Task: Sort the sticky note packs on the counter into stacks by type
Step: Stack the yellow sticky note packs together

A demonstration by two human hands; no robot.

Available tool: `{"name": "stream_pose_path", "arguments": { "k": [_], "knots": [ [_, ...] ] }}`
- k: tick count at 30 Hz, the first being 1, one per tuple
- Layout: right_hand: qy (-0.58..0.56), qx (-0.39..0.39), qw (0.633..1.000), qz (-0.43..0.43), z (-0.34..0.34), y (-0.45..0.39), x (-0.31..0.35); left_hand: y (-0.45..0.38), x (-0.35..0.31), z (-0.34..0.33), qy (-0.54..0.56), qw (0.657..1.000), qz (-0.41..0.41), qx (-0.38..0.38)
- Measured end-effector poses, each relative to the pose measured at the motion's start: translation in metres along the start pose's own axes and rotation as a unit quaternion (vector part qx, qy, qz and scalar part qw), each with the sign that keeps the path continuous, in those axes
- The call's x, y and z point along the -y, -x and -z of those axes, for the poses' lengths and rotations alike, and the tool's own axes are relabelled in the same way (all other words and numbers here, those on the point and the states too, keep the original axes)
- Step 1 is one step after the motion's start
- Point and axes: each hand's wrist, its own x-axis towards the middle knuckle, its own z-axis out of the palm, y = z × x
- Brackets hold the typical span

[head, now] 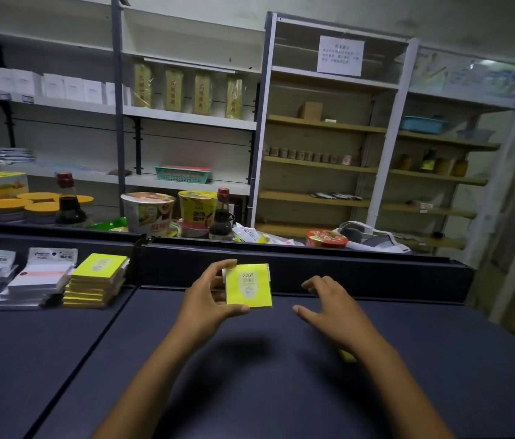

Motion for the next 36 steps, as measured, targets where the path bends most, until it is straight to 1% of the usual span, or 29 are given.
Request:
{"name": "stream_pose_path", "arguments": {
  "k": [6,12,20,24,27,36],
  "knots": [
    [-0.028,-0.02,0.999,-0.001,0.031,0.016,-0.056,0.025,-0.008,-0.064,0.034,0.999,0.013,-0.025],
    [-0.043,0.004,0.999,0.0,0.039,0.033,-0.1,0.045,0.007,-0.112,0.02,0.999,0.018,-0.035],
    [-0.087,0.094,0.992,0.007,0.038,0.04,-0.134,0.048,0.015,-0.116,-0.015,0.999,0.024,-0.044],
    [-0.12,0.177,0.977,-0.022,0.035,0.039,-0.146,0.048,0.016,-0.116,-0.018,0.999,0.031,-0.034],
    [-0.117,0.234,0.964,-0.037,0.031,0.038,-0.154,0.048,0.016,-0.117,-0.008,0.999,0.036,-0.032],
    [-0.097,0.271,0.957,-0.045,0.028,0.026,-0.158,0.052,0.013,-0.117,0.011,0.999,0.039,-0.037]
  ]
}}
